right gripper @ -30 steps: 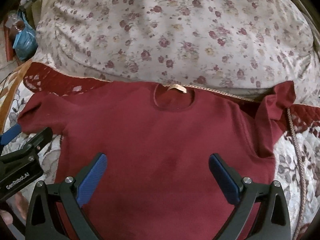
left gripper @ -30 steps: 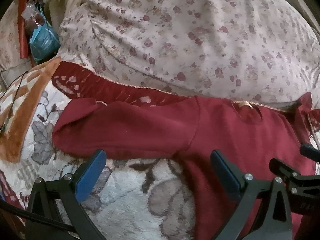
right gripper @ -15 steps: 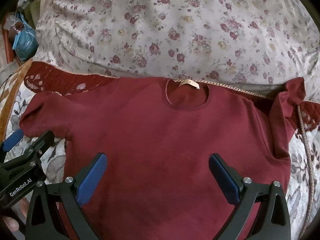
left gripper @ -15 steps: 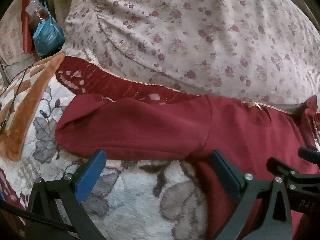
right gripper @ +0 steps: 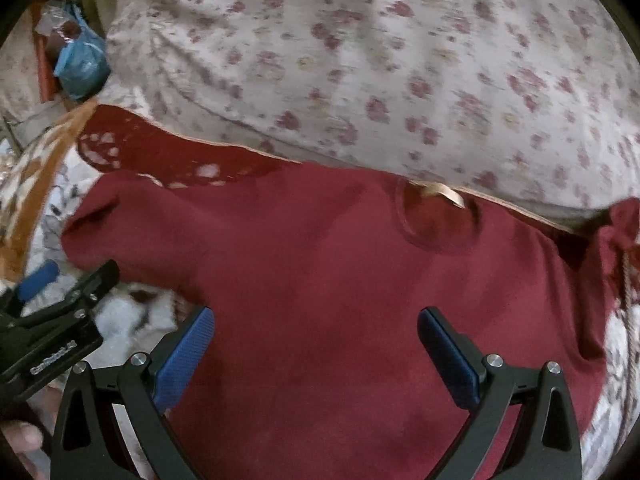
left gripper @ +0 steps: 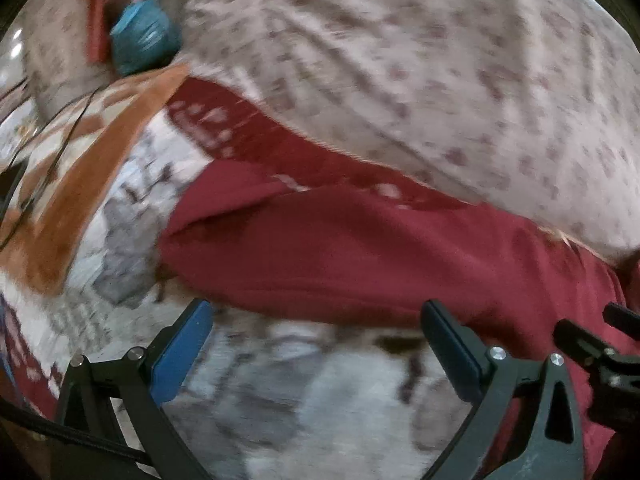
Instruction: Fold small clothes
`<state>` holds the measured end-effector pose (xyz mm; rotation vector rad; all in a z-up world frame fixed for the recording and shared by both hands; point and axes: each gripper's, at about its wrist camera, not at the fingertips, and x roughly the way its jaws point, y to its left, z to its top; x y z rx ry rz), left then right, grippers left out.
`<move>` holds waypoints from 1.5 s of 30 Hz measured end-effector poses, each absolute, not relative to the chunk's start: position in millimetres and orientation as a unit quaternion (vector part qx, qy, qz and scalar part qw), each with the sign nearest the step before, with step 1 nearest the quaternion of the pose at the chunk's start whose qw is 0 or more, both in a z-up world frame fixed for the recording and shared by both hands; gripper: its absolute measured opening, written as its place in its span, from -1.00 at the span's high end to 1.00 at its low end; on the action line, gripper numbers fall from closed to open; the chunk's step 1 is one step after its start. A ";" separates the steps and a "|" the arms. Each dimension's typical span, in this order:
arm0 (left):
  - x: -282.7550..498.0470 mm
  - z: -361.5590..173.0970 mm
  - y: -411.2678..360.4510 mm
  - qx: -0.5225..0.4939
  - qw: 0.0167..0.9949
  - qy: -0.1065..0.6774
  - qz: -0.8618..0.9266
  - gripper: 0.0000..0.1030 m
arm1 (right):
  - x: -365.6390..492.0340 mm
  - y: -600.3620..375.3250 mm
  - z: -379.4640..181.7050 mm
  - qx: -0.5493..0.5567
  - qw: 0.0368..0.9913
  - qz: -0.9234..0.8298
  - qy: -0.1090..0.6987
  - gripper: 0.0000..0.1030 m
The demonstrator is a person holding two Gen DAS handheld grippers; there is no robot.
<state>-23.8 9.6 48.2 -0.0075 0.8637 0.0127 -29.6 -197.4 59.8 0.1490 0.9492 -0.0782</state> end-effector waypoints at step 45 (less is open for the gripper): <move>11.6 21.7 108.8 -0.085 0.852 0.479 0.193 -1.00 | 182.4 -25.6 25.6 0.263 0.789 0.251 0.495 0.82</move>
